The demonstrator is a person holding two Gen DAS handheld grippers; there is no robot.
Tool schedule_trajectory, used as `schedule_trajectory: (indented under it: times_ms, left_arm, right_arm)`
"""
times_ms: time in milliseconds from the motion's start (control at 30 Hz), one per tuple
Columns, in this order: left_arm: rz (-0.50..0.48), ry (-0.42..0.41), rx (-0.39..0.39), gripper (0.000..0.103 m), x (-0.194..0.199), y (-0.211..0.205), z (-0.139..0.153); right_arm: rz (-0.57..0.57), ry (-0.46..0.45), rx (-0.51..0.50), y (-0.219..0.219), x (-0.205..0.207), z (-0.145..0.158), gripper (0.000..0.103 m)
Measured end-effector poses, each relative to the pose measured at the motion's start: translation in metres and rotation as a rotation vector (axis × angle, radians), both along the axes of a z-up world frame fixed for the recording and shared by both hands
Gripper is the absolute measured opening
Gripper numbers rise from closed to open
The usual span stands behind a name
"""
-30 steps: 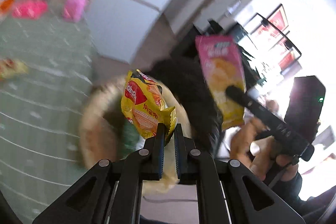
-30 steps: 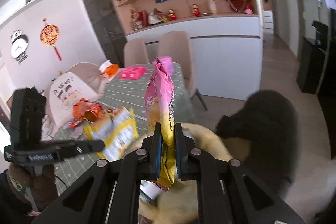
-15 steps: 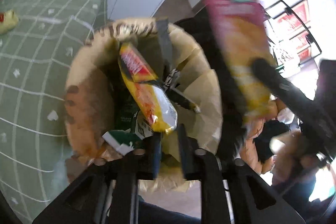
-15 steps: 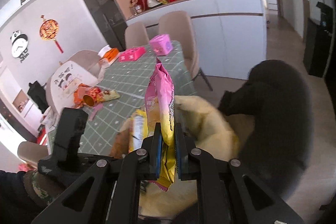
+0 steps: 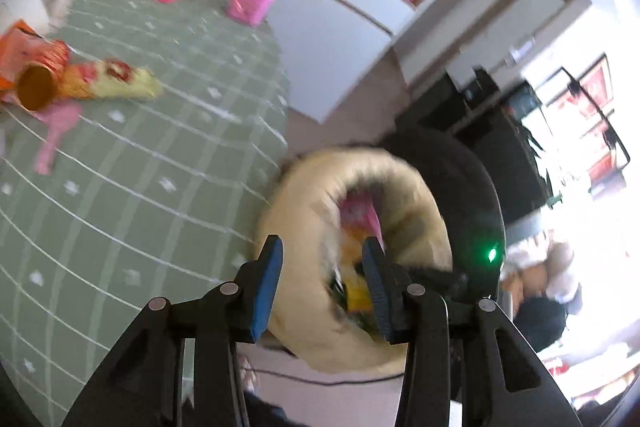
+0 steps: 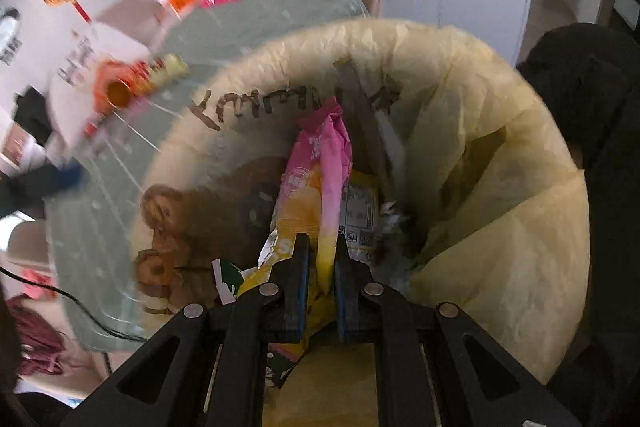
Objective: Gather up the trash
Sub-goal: 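Open the left tool over the trash bag while the right tool releases the pink bag into it, then move the left tool back over the table while the right tool grasps a red wrapper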
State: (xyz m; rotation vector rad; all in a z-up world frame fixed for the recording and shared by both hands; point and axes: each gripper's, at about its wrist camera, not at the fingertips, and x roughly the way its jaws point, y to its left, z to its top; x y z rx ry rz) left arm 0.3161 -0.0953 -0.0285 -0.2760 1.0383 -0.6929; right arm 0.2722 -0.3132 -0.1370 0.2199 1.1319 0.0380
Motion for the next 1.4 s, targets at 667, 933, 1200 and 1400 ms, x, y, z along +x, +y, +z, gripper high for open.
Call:
schedule_trajectory:
  times_ms: [667,933,1200,1400]
  left_arm:
    - [0.391,-0.195,-0.011,0.043,0.048,0.181,0.022]
    - [0.565,-0.199,0.018,0.043,0.063,0.283,0.005]
    - [0.788,-0.143,0.021,0.043,0.081,0.394,-0.017]
    - [0.840,-0.111,0.048,0.044,0.100,0.416,-0.033]
  right_arm:
    - [-0.114,-0.308,-0.052,0.037,-0.030,0.123,0.046]
    - [0.008,-0.407,0.001,0.115,0.016,0.155,0.044]
    - [0.323,-0.434,0.040,0.229,0.085,0.147,0.044]
    - [0.687,-0.343,0.029,0.318,0.148,0.096,0.045]
